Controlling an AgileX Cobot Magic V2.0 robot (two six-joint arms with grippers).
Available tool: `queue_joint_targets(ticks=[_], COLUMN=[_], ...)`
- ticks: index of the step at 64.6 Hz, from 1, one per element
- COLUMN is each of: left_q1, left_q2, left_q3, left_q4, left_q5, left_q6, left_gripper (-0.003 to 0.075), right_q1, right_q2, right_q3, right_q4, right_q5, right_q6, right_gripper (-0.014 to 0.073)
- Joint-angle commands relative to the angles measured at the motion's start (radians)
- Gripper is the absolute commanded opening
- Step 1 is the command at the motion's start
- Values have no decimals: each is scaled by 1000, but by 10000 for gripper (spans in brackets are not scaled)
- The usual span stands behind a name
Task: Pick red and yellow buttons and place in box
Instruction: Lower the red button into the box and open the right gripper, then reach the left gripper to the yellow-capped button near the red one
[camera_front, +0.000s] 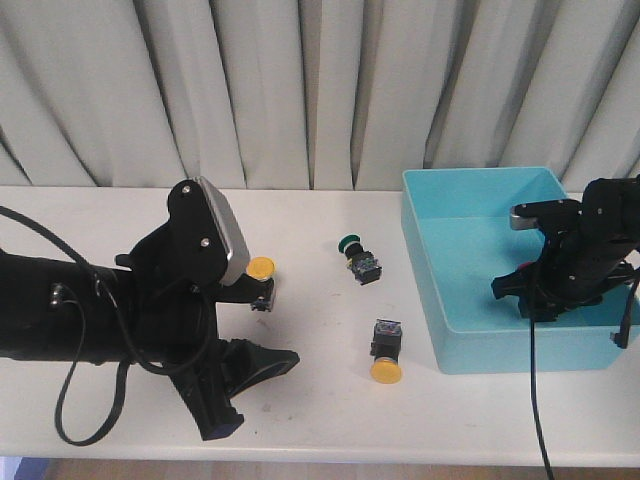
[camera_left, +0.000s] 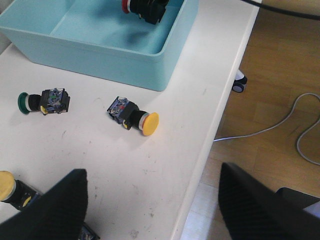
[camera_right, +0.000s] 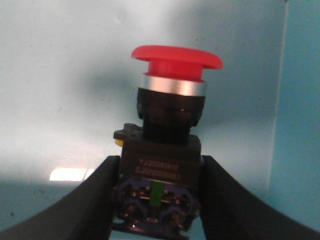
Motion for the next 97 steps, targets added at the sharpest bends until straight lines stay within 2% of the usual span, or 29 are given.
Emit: queue_joint_targets(ticks=[1, 9, 14, 32, 45, 58, 72, 97], left_q1=[-2, -2, -2, -2, -2, -2, -2, -2], left_q2=[-22, -22, -22, -22, -22, -22, -22, -22], left_q3=[-27, -27, -27, -27, -27, -27, -27, -27], left_q4=[-31, -31, -31, -31, -31, -31, -31, -31], left_q5=[-27, -27, -27, -27, -27, -27, -25, -16], left_q6=[-2, -2, -2, -2, -2, -2, -2, -2], left_gripper=[523, 523, 523, 523, 523, 523, 523, 523], right_q1=[-9, -9, -9, -5, 0, 127, 246, 263], right_q2=[-44, -51, -68, -263, -550, -849, -1026, -1204], right_q3=[-33, -33, -33, -6, 185, 371, 491, 541], right_q4=[-7, -7, -7, 25, 44, 48, 50, 49], right_q5=[-21, -29, -29, 9, -49, -78, -17, 34], right_q6=[-7, -7, -3, 19, 17, 20, 76, 75], right_gripper=[392, 463, 475, 454, 423, 398, 378, 372])
